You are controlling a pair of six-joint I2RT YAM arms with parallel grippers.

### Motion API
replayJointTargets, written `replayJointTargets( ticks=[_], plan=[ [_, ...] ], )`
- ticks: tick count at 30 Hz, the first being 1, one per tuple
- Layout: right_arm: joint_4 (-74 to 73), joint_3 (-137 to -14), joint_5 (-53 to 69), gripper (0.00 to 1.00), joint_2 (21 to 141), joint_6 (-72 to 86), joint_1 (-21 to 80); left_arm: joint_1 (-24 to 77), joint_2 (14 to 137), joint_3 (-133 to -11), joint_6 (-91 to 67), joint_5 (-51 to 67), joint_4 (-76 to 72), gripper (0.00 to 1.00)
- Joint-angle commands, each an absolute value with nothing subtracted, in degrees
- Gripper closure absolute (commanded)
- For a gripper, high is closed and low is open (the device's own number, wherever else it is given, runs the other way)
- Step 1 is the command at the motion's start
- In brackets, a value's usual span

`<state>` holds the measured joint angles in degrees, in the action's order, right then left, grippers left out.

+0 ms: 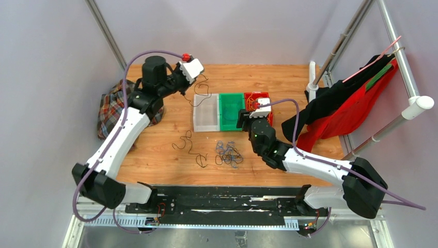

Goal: Untangle the cables

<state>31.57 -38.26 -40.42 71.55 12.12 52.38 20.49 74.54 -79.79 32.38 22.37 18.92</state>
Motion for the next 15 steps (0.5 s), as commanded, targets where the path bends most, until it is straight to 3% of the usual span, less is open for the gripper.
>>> replayJointTargets(
  ticks=[1, 15],
  plan=[
    [30.5, -37.1, -43.9, 0.39, 69.6, 12.4, 50.8, 22.2, 79.7, -79.0, 38.7, 16.9, 10.6, 1.00],
    [29.6, -36.5, -41.8, 0.41, 70.1, 12.7, 49.5, 26.8, 95.9, -75.4, 42.9, 3.2, 1.0, 1.00]
  ],
)
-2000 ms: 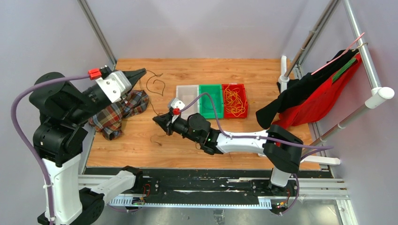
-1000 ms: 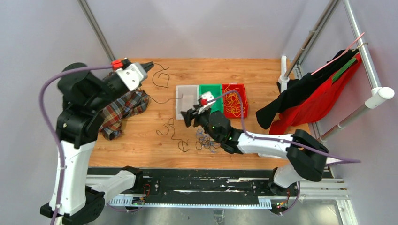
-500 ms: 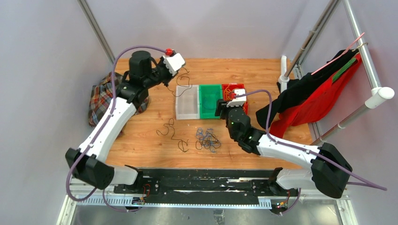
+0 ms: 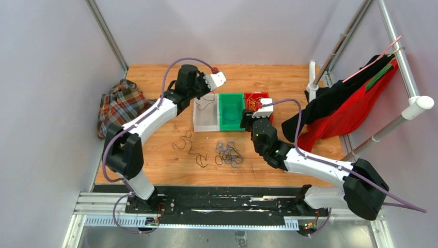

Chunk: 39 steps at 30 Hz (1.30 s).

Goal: Untangle the cables

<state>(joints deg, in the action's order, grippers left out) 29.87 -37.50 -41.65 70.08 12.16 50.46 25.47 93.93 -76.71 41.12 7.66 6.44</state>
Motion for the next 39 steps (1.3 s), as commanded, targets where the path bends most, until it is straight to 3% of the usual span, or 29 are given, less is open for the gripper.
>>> replayJointTargets(
  ticks=[1, 13, 15, 17, 23, 27, 29, 33, 39],
  plan=[
    [29.4, -36.6, -41.7, 0.41, 70.2, 12.8, 49.4, 26.9, 96.5, -75.2, 42.8, 2.9, 0.8, 1.00],
    [26.5, -37.2, -40.7, 0.42, 68.8, 14.2, 49.2, 28.6, 100.9, -73.4, 38.0, 0.8, 2.5, 0.97],
    [25.9, -37.2, -40.4, 0.42, 68.4, 14.4, 49.2, 28.6, 101.6, -74.4, 37.1, 0.6, 4.3, 0.90],
    [25.2, -37.6, -40.0, 0.42, 68.3, 14.4, 49.2, 28.6, 102.1, -76.1, 36.3, 0.5, 7.1, 0.70],
    [23.8, -38.7, -39.1, 0.42, 68.1, 14.7, 49.3, 28.6, 99.4, -78.6, 37.1, 2.4, 14.9, 0.36],
    [23.1, -39.5, -37.9, 0.43, 68.0, 14.7, 49.2, 27.9, 95.4, -78.9, 36.4, 5.3, 19.0, 0.20],
    [23.0, -39.7, -37.4, 0.43, 67.9, 14.7, 49.3, 26.8, 93.2, -80.0, 35.3, 8.8, 22.5, 0.15],
    [22.8, -39.7, -36.5, 0.43, 67.8, 14.8, 49.2, 23.9, 88.9, -80.4, 37.3, 16.0, 30.8, 0.14],
    [22.7, -40.0, -34.0, 0.43, 68.2, 15.3, 49.4, 21.4, 81.0, -69.2, 46.3, 20.0, 37.3, 0.13]
  ],
)
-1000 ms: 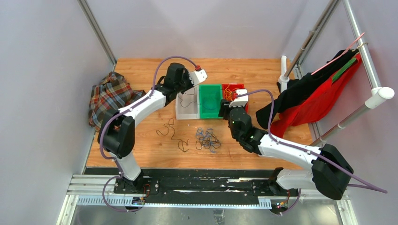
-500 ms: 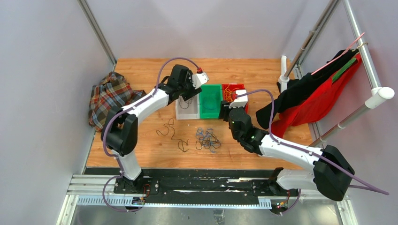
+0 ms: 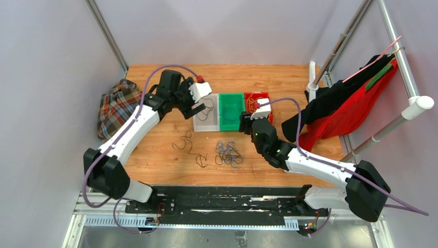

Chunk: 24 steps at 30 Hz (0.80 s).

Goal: Untangle the cables

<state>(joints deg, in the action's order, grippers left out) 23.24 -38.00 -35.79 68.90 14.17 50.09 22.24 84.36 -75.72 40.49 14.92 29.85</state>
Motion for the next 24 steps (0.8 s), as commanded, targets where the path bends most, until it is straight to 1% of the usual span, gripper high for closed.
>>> replayJointTargets(
  ticks=[1, 4, 8, 14, 19, 21, 24],
  plan=[
    [22.7, -40.1, -33.7, 0.43, 68.2, 15.4, 49.4, 21.1, 80.3, -67.0, 46.9, 20.2, 37.2, 0.14],
    [22.8, -40.2, -32.9, 0.43, 68.5, 15.3, 49.5, 20.5, 80.0, -61.9, 46.2, 20.8, 35.7, 0.15],
    [22.7, -40.3, -32.2, 0.43, 68.5, 15.2, 49.9, 20.1, 82.9, -59.9, 39.6, 20.8, 33.1, 0.17],
    [22.7, -40.7, -31.6, 0.43, 69.1, 15.0, 50.3, 19.8, 87.3, -56.0, 30.9, 14.3, 27.0, 0.21],
    [22.7, -40.9, -31.2, 0.43, 69.6, 14.5, 50.5, 19.5, 87.8, -53.5, 29.5, 12.9, 24.5, 0.24],
    [22.8, -41.1, -30.9, 0.43, 69.6, 14.1, 50.5, 19.3, 87.9, -53.5, 29.4, 13.5, 24.4, 0.31],
    [23.1, -41.1, -30.8, 0.45, 69.2, 13.7, 50.5, 19.0, 88.2, -54.7, 28.9, 15.8, 26.0, 0.56]
  ],
)
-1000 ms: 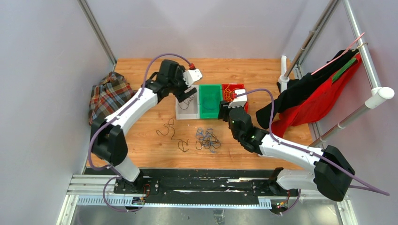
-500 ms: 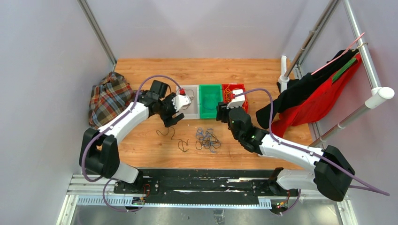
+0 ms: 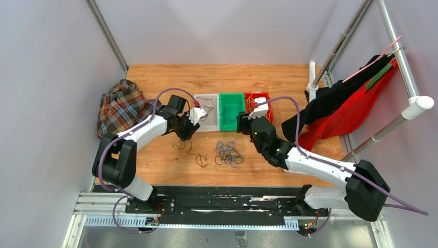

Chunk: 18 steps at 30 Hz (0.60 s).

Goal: Untangle the cables

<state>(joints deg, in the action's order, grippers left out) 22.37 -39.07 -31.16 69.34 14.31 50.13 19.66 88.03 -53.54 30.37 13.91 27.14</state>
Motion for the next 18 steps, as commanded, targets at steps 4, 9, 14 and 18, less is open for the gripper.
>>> replayJointTargets(
  ticks=[4, 9, 14, 18],
  plan=[
    [22.9, -41.2, -30.7, 0.48, 67.9, 13.0, 50.4, 18.6, 87.2, -57.2, 27.4, 21.1, 29.4, 0.92],
    [23.7, -41.0, -30.1, 0.53, 66.7, 12.3, 50.5, 18.6, 82.4, -65.2, 23.1, 29.6, 39.1, 0.99],
    [24.4, -42.8, -29.1, 0.52, 67.5, 10.7, 50.4, 18.6, 76.1, -74.6, 20.7, 30.5, 43.5, 0.99],
    [24.3, -44.4, -29.5, 0.50, 68.4, 9.6, 50.4, 18.6, 75.3, -82.7, 20.7, 30.1, 45.9, 0.99]
  ],
)
